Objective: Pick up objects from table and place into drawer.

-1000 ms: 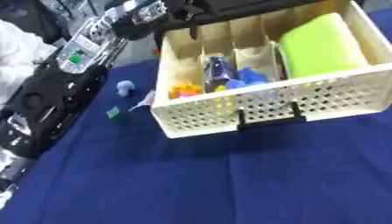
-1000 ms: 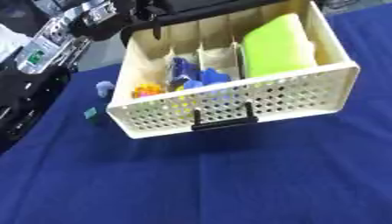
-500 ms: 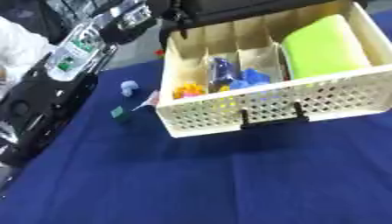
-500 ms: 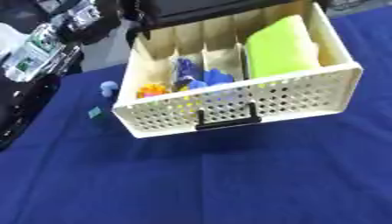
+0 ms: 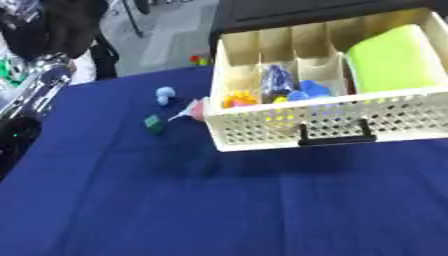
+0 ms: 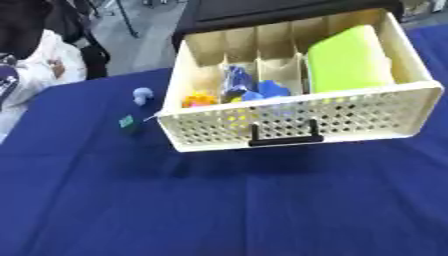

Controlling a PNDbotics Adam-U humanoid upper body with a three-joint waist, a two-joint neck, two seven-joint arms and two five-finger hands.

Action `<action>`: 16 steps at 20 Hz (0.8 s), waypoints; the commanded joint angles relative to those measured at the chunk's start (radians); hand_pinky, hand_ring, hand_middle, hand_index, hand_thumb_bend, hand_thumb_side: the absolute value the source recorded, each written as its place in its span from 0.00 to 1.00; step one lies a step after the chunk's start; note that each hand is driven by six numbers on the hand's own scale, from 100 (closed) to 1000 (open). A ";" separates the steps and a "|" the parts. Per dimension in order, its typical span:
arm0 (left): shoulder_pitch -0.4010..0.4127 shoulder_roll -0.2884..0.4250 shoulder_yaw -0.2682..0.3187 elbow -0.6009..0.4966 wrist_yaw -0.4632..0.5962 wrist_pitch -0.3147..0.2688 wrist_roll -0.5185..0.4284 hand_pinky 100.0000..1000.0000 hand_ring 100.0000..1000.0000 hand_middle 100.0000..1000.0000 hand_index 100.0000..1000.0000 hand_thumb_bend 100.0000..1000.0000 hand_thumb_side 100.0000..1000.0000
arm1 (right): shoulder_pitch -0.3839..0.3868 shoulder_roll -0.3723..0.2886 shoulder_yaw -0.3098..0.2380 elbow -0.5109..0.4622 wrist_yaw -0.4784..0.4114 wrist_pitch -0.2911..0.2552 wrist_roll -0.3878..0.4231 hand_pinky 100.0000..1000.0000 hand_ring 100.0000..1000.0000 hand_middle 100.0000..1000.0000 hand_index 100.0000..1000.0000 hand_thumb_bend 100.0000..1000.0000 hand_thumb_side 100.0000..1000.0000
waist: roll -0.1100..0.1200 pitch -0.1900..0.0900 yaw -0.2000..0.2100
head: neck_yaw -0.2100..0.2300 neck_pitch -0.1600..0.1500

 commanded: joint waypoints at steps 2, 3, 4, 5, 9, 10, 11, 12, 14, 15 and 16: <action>0.044 -0.008 0.098 -0.040 0.103 -0.048 0.012 0.41 0.63 0.63 0.82 0.13 0.70 | 0.005 -0.011 -0.016 -0.010 0.014 -0.041 -0.060 0.60 0.66 0.46 0.70 0.00 0.94 | -0.028 -0.020 0.019 | -0.009 -0.009; 0.061 -0.026 0.114 -0.041 0.119 -0.067 0.008 0.42 0.63 0.63 0.82 0.16 0.69 | 0.007 -0.008 -0.018 -0.010 0.015 -0.043 -0.065 0.60 0.66 0.46 0.70 0.00 0.94 | -0.037 -0.020 0.027 | -0.012 -0.011; 0.075 -0.045 0.127 -0.041 0.130 -0.083 0.002 0.42 0.63 0.63 0.82 0.18 0.69 | 0.009 -0.005 -0.020 -0.010 0.017 -0.043 -0.070 0.60 0.66 0.46 0.70 0.00 0.94 | -0.044 -0.019 0.035 | -0.016 -0.014; 0.087 -0.071 0.139 -0.041 0.138 -0.096 -0.005 0.42 0.63 0.63 0.82 0.19 0.69 | 0.010 -0.002 -0.022 -0.010 0.018 -0.044 -0.075 0.60 0.66 0.46 0.70 0.00 0.94 | -0.052 -0.018 0.044 | -0.021 -0.018; 0.112 -0.197 0.195 -0.041 0.118 -0.129 -0.013 0.42 0.64 0.63 0.84 0.26 0.68 | 0.006 0.008 -0.027 -0.010 0.021 -0.050 -0.091 0.59 0.66 0.46 0.70 0.00 0.95 | -0.081 -0.010 0.076 | -0.030 -0.036; 0.117 -0.228 0.208 -0.041 0.096 -0.137 -0.010 0.42 0.65 0.63 0.85 0.26 0.68 | 0.005 0.010 -0.028 -0.010 0.023 -0.052 -0.095 0.59 0.66 0.46 0.70 0.00 0.95 | -0.087 -0.007 0.084 | -0.031 -0.041; 0.120 -0.260 0.217 -0.041 0.069 -0.142 -0.006 0.42 0.65 0.63 0.85 0.26 0.69 | 0.004 0.011 -0.029 -0.010 0.024 -0.054 -0.099 0.59 0.65 0.46 0.70 0.00 0.96 | -0.094 -0.004 0.093 | -0.032 -0.046; 0.120 -0.291 0.225 -0.041 0.040 -0.144 0.000 0.42 0.66 0.64 0.85 0.26 0.69 | 0.002 0.013 -0.029 -0.010 0.026 -0.056 -0.102 0.59 0.65 0.46 0.69 0.00 0.96 | -0.102 -0.001 0.103 | -0.035 -0.051; 0.107 -0.343 0.239 -0.041 -0.019 -0.151 0.009 0.43 0.67 0.66 0.86 0.29 0.67 | 0.000 0.016 -0.031 -0.010 0.028 -0.062 -0.109 0.59 0.65 0.47 0.69 0.00 0.97 | -0.120 0.005 0.126 | -0.047 -0.063; 0.097 -0.361 0.243 -0.041 -0.047 -0.156 0.012 0.44 0.67 0.65 0.85 0.29 0.66 | 0.000 0.016 -0.031 -0.010 0.030 -0.066 -0.112 0.58 0.65 0.47 0.69 0.00 0.98 | -0.129 0.007 0.137 | -0.056 -0.067; 0.086 -0.377 0.246 -0.041 -0.074 -0.159 0.013 0.44 0.68 0.65 0.85 0.29 0.66 | 0.000 0.016 -0.031 -0.010 0.031 -0.071 -0.115 0.58 0.65 0.47 0.69 0.00 0.98 | -0.138 0.010 0.148 | -0.067 -0.070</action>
